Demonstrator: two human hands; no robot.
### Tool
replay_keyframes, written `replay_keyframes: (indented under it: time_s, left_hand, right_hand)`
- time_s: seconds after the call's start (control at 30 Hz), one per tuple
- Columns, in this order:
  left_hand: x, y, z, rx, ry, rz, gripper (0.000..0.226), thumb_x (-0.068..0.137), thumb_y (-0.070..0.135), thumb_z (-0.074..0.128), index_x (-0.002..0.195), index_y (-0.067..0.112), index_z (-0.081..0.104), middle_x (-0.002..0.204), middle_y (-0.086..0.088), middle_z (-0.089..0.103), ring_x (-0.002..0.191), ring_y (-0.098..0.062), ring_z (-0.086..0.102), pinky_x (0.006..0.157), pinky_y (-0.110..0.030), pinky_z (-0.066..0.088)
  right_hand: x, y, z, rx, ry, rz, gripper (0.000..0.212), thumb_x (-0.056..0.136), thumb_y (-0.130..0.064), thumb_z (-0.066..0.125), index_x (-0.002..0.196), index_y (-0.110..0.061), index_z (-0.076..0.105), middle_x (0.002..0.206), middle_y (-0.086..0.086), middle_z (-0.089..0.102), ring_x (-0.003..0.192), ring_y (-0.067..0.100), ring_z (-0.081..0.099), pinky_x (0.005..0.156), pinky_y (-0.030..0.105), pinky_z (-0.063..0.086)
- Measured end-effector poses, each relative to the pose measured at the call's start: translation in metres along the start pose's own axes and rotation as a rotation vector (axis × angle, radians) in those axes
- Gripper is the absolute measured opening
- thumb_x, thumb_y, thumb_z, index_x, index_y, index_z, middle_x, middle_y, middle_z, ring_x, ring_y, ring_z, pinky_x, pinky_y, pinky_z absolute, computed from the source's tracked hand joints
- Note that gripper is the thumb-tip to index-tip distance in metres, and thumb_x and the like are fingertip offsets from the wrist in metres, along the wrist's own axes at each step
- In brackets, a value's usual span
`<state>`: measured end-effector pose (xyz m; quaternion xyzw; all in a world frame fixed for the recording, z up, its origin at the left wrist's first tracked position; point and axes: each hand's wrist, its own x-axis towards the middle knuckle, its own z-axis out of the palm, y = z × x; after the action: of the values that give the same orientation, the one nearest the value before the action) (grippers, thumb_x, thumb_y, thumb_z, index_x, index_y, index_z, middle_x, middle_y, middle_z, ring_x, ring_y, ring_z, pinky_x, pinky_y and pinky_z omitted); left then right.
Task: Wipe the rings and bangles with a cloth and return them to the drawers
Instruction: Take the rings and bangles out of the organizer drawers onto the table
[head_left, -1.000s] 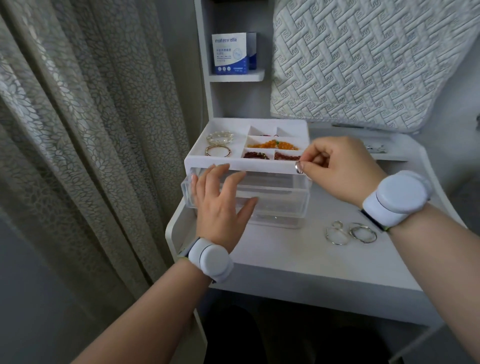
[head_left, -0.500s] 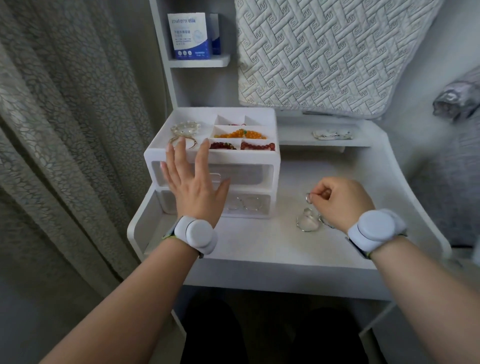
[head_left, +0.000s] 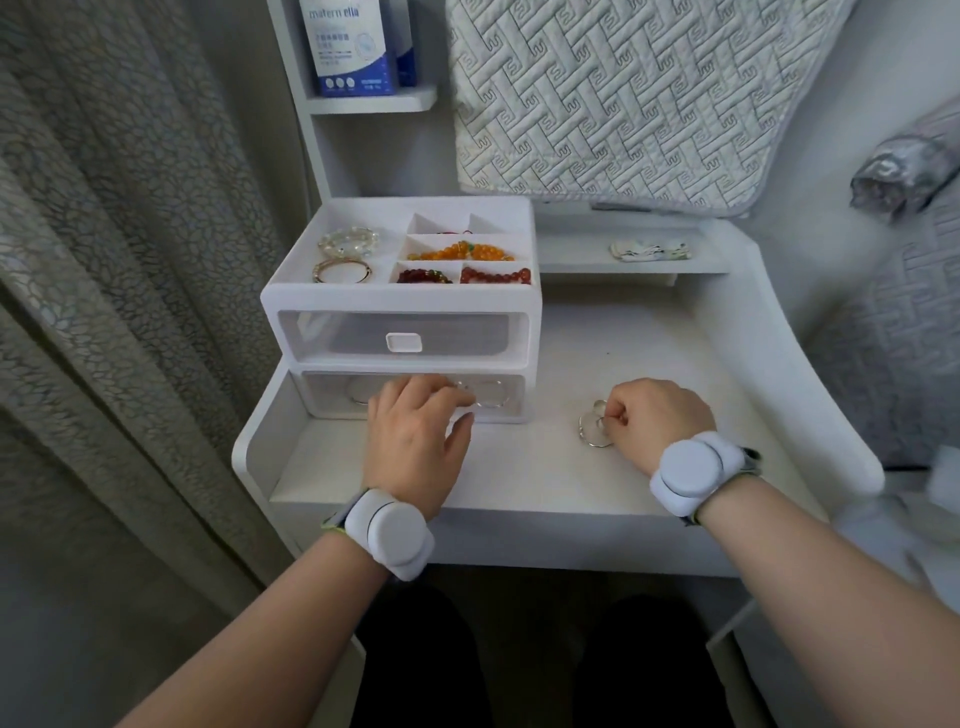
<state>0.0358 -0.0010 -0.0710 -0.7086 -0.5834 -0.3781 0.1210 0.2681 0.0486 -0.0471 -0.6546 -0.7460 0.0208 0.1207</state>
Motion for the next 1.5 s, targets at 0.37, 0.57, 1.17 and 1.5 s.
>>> replay_keyframes:
  time_s: [0.37, 0.57, 1.17, 1.5]
  left_hand:
    - [-0.004, -0.02, -0.008, 0.052, -0.05, -0.162, 0.027, 0.081, 0.015, 0.068, 0.108, 0.014, 0.067, 0.108, -0.005, 0.064, 0.097, -0.031, 0.056, 0.082, -0.04, 0.043]
    - [-0.005, -0.02, -0.007, 0.142, -0.117, -0.169, 0.033, 0.081, 0.017, 0.067, 0.114, 0.015, 0.063, 0.113, -0.005, 0.062, 0.102, -0.033, 0.054, 0.084, -0.044, 0.043]
    - [0.003, -0.021, -0.013, 0.217, -0.12, -0.168, 0.026, 0.076, 0.019, 0.072, 0.101, 0.014, 0.065, 0.099, -0.005, 0.059, 0.097, -0.032, 0.053, 0.085, -0.042, 0.037]
    - [-0.028, -0.018, -0.025, 0.233, 0.044, -0.106, 0.017, 0.07, 0.019, 0.077, 0.084, 0.017, 0.068, 0.088, -0.004, 0.059, 0.083, -0.029, 0.057, 0.082, -0.034, 0.026]
  right_hand:
    - [-0.01, -0.022, -0.011, 0.155, 0.113, -0.038, 0.019, 0.083, -0.013, 0.052, 0.077, -0.02, 0.069, 0.085, -0.003, 0.068, 0.08, 0.026, 0.059, 0.064, 0.032, 0.049]
    - [-0.026, -0.051, -0.002, 0.307, 0.211, -0.239, 0.012, 0.086, -0.019, 0.06, 0.094, -0.017, 0.07, 0.089, -0.002, 0.066, 0.083, 0.02, 0.061, 0.069, 0.029, 0.047]
    - [-0.025, -0.077, 0.011, 0.16, 0.353, -0.347, 0.046, 0.075, -0.017, 0.073, 0.118, -0.007, 0.061, 0.105, 0.015, 0.057, 0.093, 0.037, 0.056, 0.075, 0.042, 0.049]
    - [-0.029, -0.081, 0.01, 0.173, 0.341, -0.391, 0.023, 0.073, -0.015, 0.075, 0.096, -0.012, 0.071, 0.093, 0.007, 0.061, 0.084, 0.034, 0.057, 0.071, 0.038, 0.044]
